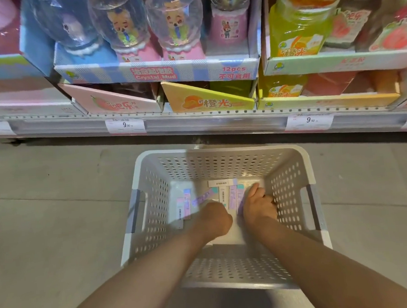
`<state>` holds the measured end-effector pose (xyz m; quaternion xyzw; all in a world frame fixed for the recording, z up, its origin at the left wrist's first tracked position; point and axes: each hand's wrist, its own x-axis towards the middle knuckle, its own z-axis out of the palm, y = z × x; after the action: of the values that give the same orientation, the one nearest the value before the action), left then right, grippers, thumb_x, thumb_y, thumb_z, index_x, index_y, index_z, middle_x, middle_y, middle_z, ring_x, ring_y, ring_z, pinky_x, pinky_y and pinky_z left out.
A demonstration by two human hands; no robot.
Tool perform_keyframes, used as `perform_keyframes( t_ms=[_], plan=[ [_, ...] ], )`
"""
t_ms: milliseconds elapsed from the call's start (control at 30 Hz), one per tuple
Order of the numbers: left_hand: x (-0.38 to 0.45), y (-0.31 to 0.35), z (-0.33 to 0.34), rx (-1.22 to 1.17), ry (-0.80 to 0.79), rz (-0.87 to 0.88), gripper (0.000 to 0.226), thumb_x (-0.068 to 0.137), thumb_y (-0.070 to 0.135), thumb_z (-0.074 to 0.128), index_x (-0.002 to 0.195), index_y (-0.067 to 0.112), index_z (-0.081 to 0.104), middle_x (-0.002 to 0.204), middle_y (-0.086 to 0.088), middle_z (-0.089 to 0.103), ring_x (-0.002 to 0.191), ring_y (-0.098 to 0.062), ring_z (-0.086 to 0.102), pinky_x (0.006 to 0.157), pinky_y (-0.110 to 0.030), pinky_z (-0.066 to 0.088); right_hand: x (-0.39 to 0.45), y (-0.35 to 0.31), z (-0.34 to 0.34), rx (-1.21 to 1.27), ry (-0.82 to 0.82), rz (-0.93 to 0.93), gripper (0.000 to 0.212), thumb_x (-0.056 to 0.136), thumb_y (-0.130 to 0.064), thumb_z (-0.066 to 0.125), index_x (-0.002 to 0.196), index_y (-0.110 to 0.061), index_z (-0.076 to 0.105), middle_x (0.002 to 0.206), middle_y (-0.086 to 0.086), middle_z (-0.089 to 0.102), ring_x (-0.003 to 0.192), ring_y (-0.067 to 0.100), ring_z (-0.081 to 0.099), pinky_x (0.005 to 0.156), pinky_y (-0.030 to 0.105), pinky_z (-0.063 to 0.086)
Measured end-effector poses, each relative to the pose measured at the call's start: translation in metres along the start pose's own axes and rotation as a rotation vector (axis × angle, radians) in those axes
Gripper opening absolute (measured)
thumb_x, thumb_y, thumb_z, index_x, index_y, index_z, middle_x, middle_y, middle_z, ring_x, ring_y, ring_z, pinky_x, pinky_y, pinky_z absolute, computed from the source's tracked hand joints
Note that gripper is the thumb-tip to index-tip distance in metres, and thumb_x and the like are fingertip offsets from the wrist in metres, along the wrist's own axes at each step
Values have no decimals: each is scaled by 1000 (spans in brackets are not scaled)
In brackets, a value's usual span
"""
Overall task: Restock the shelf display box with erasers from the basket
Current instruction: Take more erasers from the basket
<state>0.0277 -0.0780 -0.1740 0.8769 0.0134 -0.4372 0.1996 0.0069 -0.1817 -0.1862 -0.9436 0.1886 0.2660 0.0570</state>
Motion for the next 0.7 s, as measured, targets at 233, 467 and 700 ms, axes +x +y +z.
perform_keyframes(
  t_ms=[233, 467, 700],
  plan=[
    [21, 10, -8, -100, 276, 62, 30, 88, 9, 50, 115, -2, 52, 117, -19, 60, 105, -35, 60, 80, -35, 49, 8, 2, -9, 462, 22, 49, 28, 91, -10, 41, 115, 3, 38, 118, 24, 52, 105, 39, 55, 83, 39, 45],
    [24, 20, -3, -99, 296, 52, 16, 89, 10, 49, 89, 5, 65, 91, -11, 67, 93, -30, 62, 58, -23, 35, 10, -13, -9, 534, 8, 133, 40, 88, -29, 52, 113, 2, 45, 120, 22, 53, 109, 36, 55, 84, 36, 45],
    [26, 21, -7, -82, 293, 52, 27, 88, 12, 55, 111, 1, 63, 118, -20, 64, 109, -34, 60, 84, -36, 47, 18, -17, -13, 559, -14, 191, 38, 82, -25, 58, 109, 0, 50, 117, 20, 57, 108, 35, 57, 84, 35, 46]
  ],
)
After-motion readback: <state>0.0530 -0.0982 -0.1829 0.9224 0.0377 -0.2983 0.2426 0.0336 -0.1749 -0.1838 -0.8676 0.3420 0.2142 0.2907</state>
